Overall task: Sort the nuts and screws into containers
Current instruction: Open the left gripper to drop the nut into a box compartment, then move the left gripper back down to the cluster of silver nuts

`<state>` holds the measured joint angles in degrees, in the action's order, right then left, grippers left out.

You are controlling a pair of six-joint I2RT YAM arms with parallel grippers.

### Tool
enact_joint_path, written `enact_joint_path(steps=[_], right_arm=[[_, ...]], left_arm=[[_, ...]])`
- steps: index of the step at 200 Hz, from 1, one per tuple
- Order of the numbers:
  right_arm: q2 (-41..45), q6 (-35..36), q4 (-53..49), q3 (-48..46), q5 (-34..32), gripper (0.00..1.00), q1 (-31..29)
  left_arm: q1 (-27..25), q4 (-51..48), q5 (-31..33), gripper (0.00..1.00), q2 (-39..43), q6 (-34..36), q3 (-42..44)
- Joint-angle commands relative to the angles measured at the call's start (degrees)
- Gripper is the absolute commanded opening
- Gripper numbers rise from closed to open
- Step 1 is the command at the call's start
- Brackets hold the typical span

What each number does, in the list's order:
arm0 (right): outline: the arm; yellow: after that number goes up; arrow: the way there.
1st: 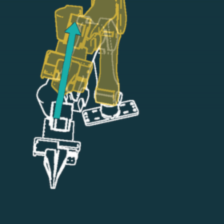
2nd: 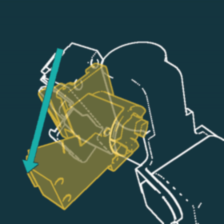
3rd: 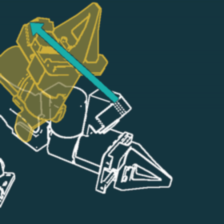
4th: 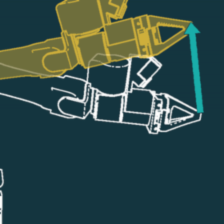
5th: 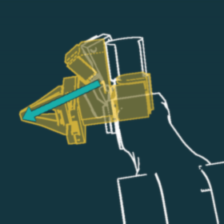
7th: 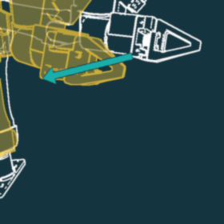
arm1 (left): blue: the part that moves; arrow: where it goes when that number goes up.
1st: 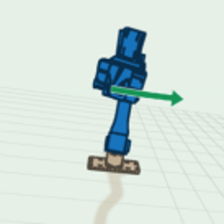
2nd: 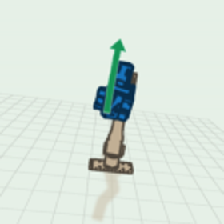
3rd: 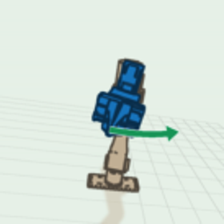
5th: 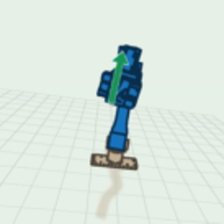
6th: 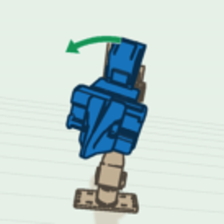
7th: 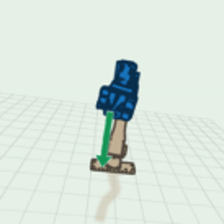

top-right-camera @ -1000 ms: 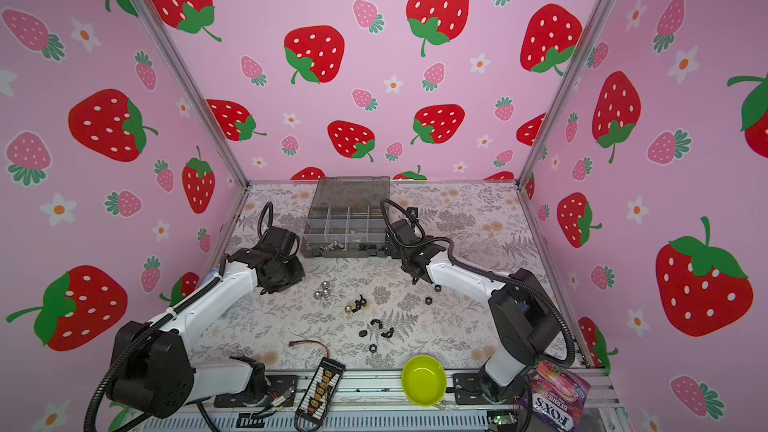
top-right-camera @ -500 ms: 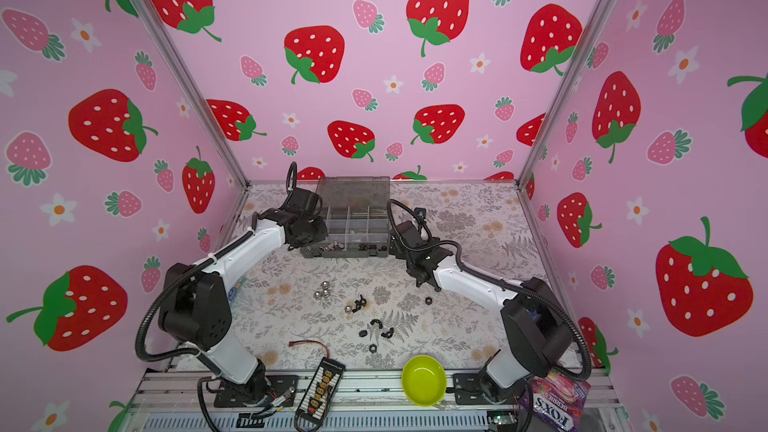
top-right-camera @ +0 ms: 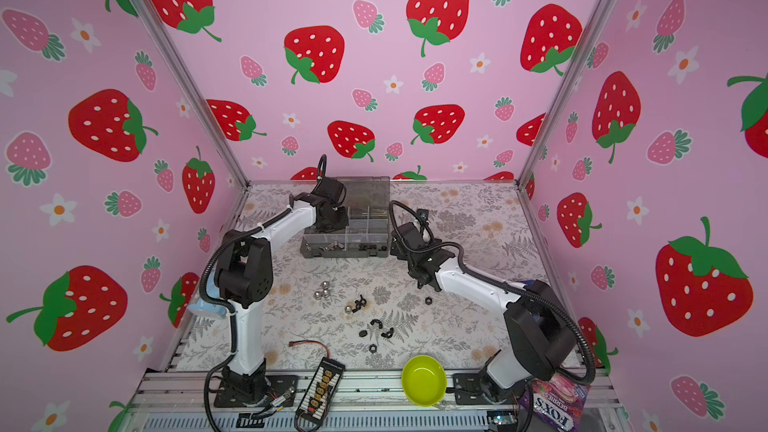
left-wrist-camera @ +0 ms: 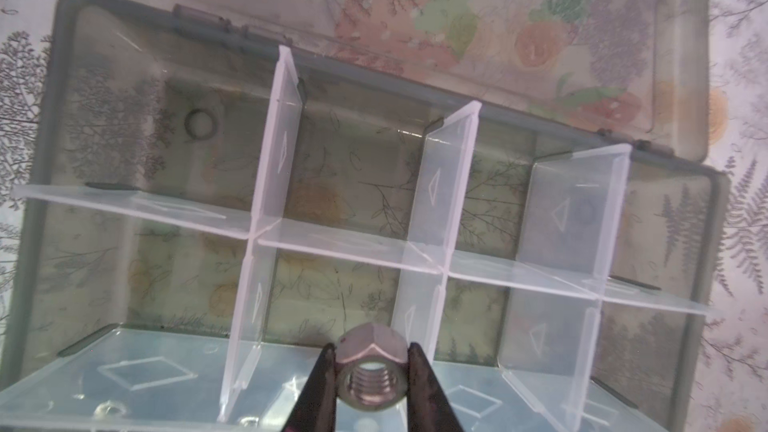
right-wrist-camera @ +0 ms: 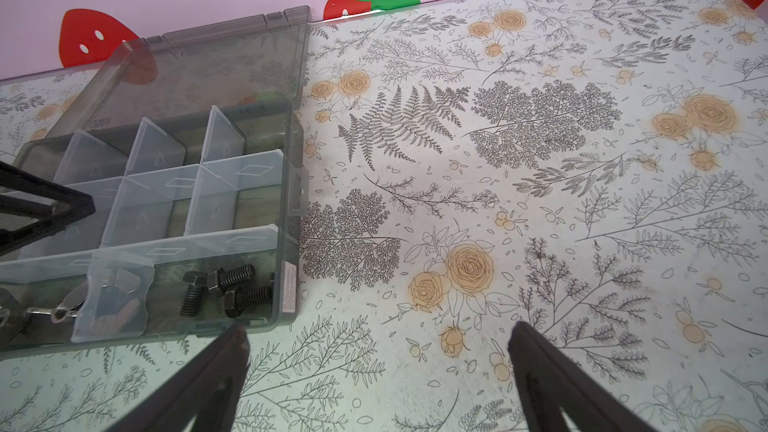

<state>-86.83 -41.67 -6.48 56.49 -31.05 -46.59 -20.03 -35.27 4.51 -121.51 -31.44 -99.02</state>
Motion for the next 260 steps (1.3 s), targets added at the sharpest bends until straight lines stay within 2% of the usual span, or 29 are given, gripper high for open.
enact_joint_path(steps=[1,69,97,112,149,182,206,218,260], right_arm=[[1.61,-1.31,-0.07,-0.92,-1.21,1.00,0.19],[1.02,-1.40,-0.03,-0.73,-0.52,1.00,0.20],[1.13,-1.26,-0.03,-0.74,-0.45,1.00,0.22],[1.19,-1.07,0.06,-0.73,-0.44,1.00,0.16],[1.19,-1.06,0.06,-0.68,-0.52,1.00,0.17],[0.92,-1.02,-0.20,-0.38,-0.81,1.00,0.20],[0.90,-1.04,-0.31,-0.11,-0.94,1.00,0.27],[0.89,-1.10,-0.23,-0.09,-1.03,1.00,0.20],[0.86,-1.30,-0.72,-0.24,-1.23,1.00,0.27]], left_arm=[[0.04,-2.72,1.63,0.22,-1.44,1.12,-3.69],[0.24,-4.19,2.56,0.31,-5.46,1.26,-7.15],[0.23,-4.20,2.95,0.37,-4.72,1.38,-6.77],[0.23,-3.73,2.59,0.44,-3.89,1.38,-6.15],[0.01,-3.46,1.90,0.44,0.02,1.38,-4.17],[-0.36,-1.55,1.99,0.44,7.63,0.64,1.71],[-0.75,-0.37,2.12,0.49,13.50,-0.20,7.36],[-1.02,0.16,2.60,0.53,16.52,-0.47,10.91],[-2.89,1.25,4.32,0.56,27.46,-1.27,25.01]])
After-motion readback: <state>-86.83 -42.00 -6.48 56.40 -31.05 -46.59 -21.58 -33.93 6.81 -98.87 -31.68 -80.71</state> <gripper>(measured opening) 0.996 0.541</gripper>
